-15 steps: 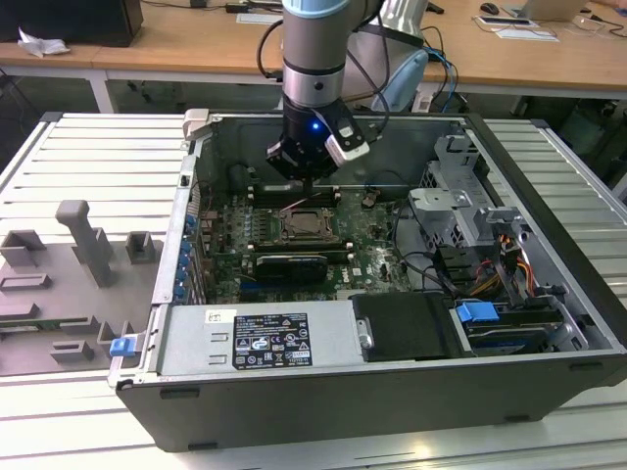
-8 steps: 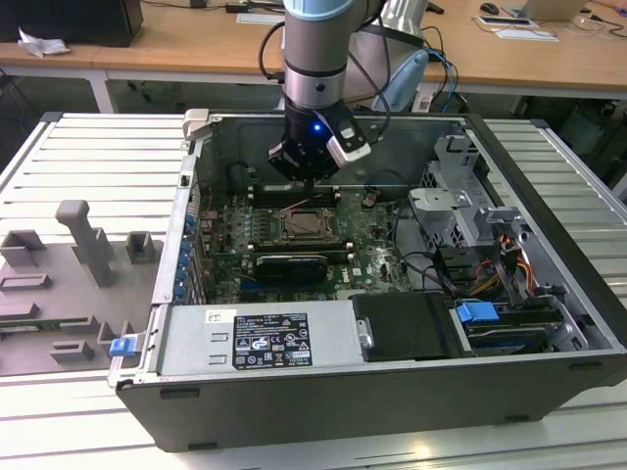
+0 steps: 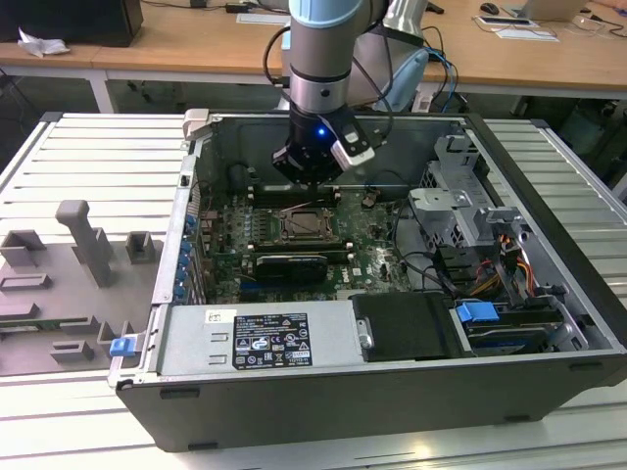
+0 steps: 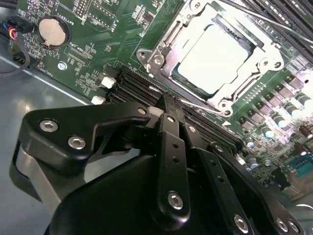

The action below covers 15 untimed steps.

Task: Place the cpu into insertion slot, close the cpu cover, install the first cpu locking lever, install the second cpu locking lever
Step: 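Install the first cpu locking lever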

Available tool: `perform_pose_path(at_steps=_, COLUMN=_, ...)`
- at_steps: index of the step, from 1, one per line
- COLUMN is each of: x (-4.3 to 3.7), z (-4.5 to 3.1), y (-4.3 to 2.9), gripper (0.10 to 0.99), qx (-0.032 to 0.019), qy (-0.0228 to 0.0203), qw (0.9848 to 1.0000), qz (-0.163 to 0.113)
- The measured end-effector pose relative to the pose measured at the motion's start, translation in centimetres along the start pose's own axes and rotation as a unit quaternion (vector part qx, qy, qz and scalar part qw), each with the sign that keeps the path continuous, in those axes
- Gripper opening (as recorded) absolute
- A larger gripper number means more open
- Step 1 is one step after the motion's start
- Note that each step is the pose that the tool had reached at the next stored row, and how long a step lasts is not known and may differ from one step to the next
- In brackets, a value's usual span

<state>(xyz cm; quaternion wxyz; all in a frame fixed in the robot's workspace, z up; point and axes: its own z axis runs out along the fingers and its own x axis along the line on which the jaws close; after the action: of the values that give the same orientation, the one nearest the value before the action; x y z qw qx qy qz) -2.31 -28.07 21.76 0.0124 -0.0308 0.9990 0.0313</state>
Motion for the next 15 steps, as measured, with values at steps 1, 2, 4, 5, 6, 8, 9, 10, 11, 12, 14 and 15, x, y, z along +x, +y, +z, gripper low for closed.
perform_pose_path(at_steps=1, x=-0.07, z=0.11, y=-0.01, gripper=0.106, qx=0.0002, qy=0.0, qw=1.0, qz=0.0)
perform_pose_path(at_steps=2, x=-0.1, z=0.21, y=-0.02, gripper=0.106, qx=0.0004, qy=0.0, qw=1.0, qz=0.0)
perform_pose_path(at_steps=4, x=-0.16, z=0.44, y=-0.04, gripper=0.106, qx=0.002, qy=0.0001, qw=1.0, qz=0.0)
perform_pose_path(at_steps=5, x=-0.2, z=0.56, y=-0.04, gripper=0.106, qx=0.0032, qy=0.0002, qw=1.0, qz=0.0)
perform_pose_path(at_steps=6, x=-0.21, z=0.64, y=-0.05, gripper=0.106, qx=0.0039, qy=0.0002, qw=1.0, qz=0.0)
perform_pose_path(at_steps=8, x=-0.29, z=0.82, y=-0.07, gripper=0.106, qx=0.0052, qy=0.0004, qw=1.0, qz=0.0)
perform_pose_path(at_steps=9, x=-0.32, z=0.93, y=-0.08, gripper=0.106, qx=0.0052, qy=0.0003, qw=1.0, qz=0.0)
perform_pose_path(at_steps=10, x=-0.33, z=0.99, y=-0.08, gripper=0.106, qx=0.0053, qy=0.0003, qw=1.0, qz=0.0)
perform_pose_path(at_steps=11, x=-0.35, z=1.04, y=-0.09, gripper=0.106, qx=0.0055, qy=0.0003, qw=1.0, qz=0.0)
perform_pose_path(at_steps=12, x=-0.37, z=1.17, y=-0.09, gripper=0.106, qx=0.0064, qy=0.0004, qw=1.0, qz=0.0)
perform_pose_path(at_steps=14, x=-0.4, z=1.29, y=-0.1, gripper=0.106, qx=0.0076, qy=0.0006, qw=1.0, qz=0.0)
perform_pose_path(at_steps=15, x=-0.41, z=1.33, y=-0.11, gripper=0.106, qx=0.0082, qy=0.0007, qw=1.0, qz=0.0)
